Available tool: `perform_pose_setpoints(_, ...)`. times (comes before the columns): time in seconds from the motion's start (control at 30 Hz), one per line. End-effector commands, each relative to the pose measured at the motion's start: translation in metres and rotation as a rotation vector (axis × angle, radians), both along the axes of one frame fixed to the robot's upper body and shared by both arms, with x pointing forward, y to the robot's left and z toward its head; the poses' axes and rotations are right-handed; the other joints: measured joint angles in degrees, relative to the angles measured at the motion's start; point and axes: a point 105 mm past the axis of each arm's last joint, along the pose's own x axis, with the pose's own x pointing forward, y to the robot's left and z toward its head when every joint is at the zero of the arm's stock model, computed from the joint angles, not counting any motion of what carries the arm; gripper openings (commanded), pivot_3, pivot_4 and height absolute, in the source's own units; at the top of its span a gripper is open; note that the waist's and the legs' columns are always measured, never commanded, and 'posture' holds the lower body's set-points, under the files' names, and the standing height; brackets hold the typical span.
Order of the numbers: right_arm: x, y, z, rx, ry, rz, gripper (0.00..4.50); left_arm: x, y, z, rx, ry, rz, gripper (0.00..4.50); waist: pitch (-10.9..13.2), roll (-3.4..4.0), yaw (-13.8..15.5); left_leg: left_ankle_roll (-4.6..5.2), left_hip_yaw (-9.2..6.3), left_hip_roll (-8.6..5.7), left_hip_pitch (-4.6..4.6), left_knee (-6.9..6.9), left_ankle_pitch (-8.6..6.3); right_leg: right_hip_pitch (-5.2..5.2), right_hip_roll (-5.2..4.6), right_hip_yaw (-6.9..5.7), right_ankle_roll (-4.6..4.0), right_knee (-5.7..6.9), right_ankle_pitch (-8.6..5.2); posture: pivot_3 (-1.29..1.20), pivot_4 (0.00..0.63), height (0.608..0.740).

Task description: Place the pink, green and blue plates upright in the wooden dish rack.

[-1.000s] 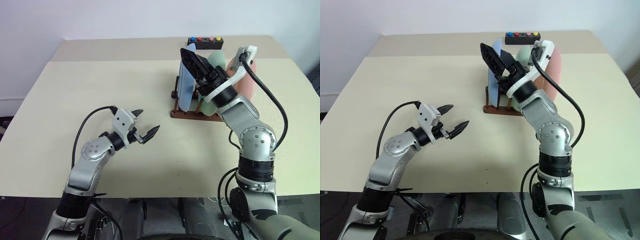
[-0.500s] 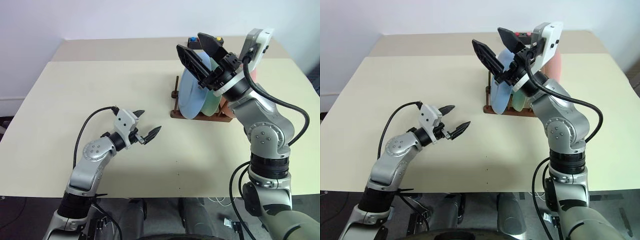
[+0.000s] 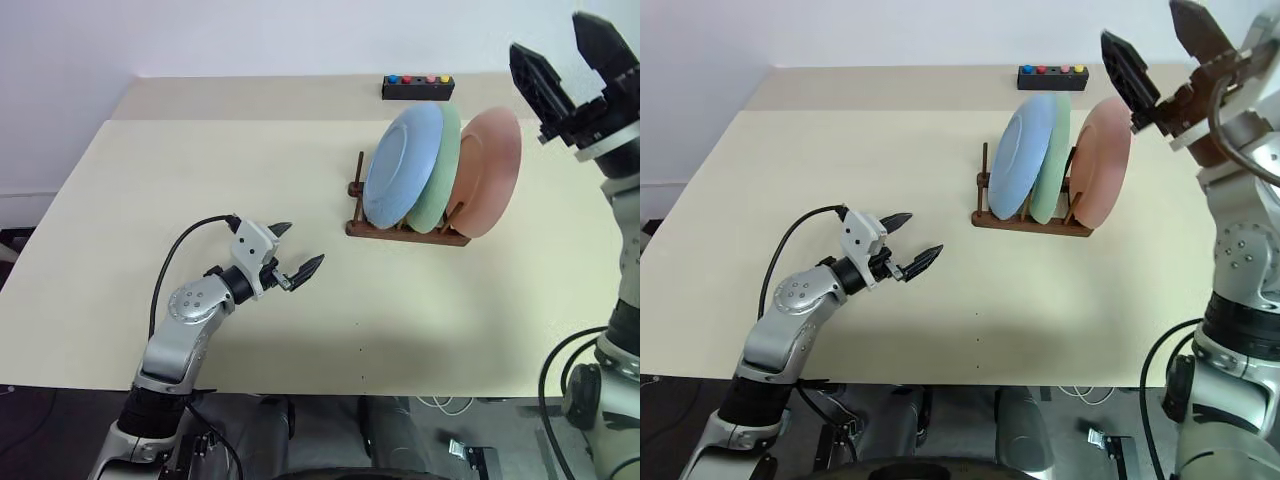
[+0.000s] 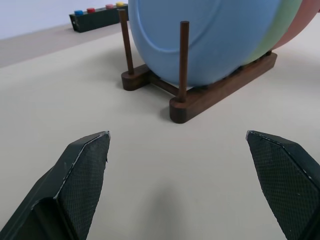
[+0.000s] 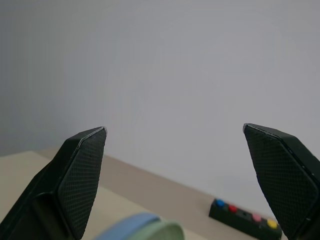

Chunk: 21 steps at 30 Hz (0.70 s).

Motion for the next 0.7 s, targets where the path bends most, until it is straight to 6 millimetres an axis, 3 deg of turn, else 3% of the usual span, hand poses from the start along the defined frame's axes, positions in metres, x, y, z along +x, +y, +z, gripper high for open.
perform_pose_setpoints(0.03, -0.016, 0.017, 0.004, -0.065, -0.034, 0.067, 4.45, 0.0, -0.006, 0.011, -0.006, -0.05, -0.027, 4.5, 0.0, 0.0, 0.2, 0.0, 0.0, 0.0, -0.01, 0.01, 0.0, 0.0, 0.0, 0.0, 0.0, 0.0, 0.0, 0.0, 0.15, 0.734)
perform_pose_setpoints(0.23, -0.031, 0.047, -0.022, -0.148, 0.079, 0.243, 4.45, 0.0, -0.006, 0.011, -0.004, -0.05, -0.029, 4.5, 0.0, -0.01, 0.3, 0.0, -0.01, 0.0, -0.02, 0.03, 0.0, 0.02, -0.01, 0.0, 0.0, -0.01, 0.0, 0.0, 0.15, 0.734)
perform_pose_setpoints(0.3, -0.038, 0.06, -0.042, -0.183, 0.166, 0.327, 4.45, 0.0, -0.006, 0.011, -0.004, -0.05, -0.025, 4.5, 0.0, -0.01, 0.4, 0.0, -0.01, 0.0, -0.02, 0.05, 0.0, 0.02, -0.01, 0.0, 0.0, -0.01, 0.0, 0.0, 0.15, 0.734)
perform_pose_setpoints(0.4, -0.044, 0.073, -0.069, -0.196, 0.283, 0.408, 3.65, -0.001, -0.004, 0.01, -0.005, -0.049, -0.016, 4.5, 0.0, -0.07, 0.4, 0.0, -0.04, 0.0, -0.01, 0.02, 0.0, 0.04, 0.0, -0.03, 0.0, -0.01, 0.0, 0.0, 0.15, 0.734)
perform_pose_setpoints(0.63, -0.043, 0.056, -0.088, -0.34, 0.369, 0.305, 0.14, -0.004, -0.002, 0.008, -0.002, -0.045, -0.01, 4.5, 0.0, -0.08, 0.5, 0.0, -0.02, -0.01, -0.03, 0.09, 0.0, 0.05, -0.01, -0.02, -0.01, -0.02, 0.0, 0.0, 0.15, 0.734)
perform_pose_setpoints(0.7, -0.042, 0.053, -0.092, -0.376, 0.374, 0.274, 0.06, -0.004, -0.002, 0.008, -0.003, -0.044, -0.01, 4.5, 0.0, -0.09, 0.5, 0.0, -0.02, 0.0, -0.03, 0.08, 0.0, 0.05, -0.01, -0.02, 0.0, -0.03, 0.0, 0.0, 0.15, 0.734)
